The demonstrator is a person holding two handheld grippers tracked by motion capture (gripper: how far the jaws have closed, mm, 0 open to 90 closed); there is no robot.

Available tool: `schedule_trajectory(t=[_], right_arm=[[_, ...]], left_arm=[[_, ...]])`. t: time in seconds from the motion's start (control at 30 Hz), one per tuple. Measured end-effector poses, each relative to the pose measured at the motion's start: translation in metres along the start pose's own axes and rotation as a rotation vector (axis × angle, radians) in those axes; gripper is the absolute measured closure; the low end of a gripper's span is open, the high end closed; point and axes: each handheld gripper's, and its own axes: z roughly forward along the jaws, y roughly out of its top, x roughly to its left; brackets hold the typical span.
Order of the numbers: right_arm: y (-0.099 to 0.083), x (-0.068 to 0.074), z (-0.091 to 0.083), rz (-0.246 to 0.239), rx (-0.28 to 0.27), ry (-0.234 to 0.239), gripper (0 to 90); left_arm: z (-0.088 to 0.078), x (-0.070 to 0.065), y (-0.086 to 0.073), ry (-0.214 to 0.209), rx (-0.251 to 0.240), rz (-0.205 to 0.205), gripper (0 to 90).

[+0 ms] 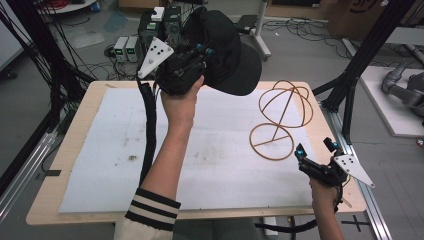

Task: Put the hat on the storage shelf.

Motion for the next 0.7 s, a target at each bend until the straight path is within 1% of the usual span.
schedule_trajectory(t=[0.13, 0.27, 0.3, 0.37, 0.6, 0.7], right_arm=[[0.0, 0.0, 0.0, -0.005, 0.002, 0.002, 3.5], [0.001, 0.0, 0.0, -0.008, 0.004, 0.002, 3.5], [0.001, 0.0, -0.001, -0.004, 0.006, 0.0, 3.5], [0.001, -0.001, -0.001, -0.006, 0.004, -0.001, 3.5], [0.001, -0.003, -0.002, 0.004, -0.001, -0.005, 3.5], [0.001, -0.003, -0.002, -0.006, 0.002, 0.001, 3.5]], left_arm=[[0.007, -0.006, -0.003, -0.015, 0.0, -0.015, 84.9], [0.018, -0.016, -0.007, -0.038, -0.003, -0.037, 84.9], [0.018, -0.016, -0.007, -0.038, -0.003, -0.037, 84.9], [0.024, -0.02, -0.009, -0.041, -0.001, -0.042, 84.9], [0.041, -0.036, -0.016, -0.064, 0.009, -0.064, 84.9], [0.048, -0.043, -0.02, -0.072, 0.016, -0.065, 84.9]])
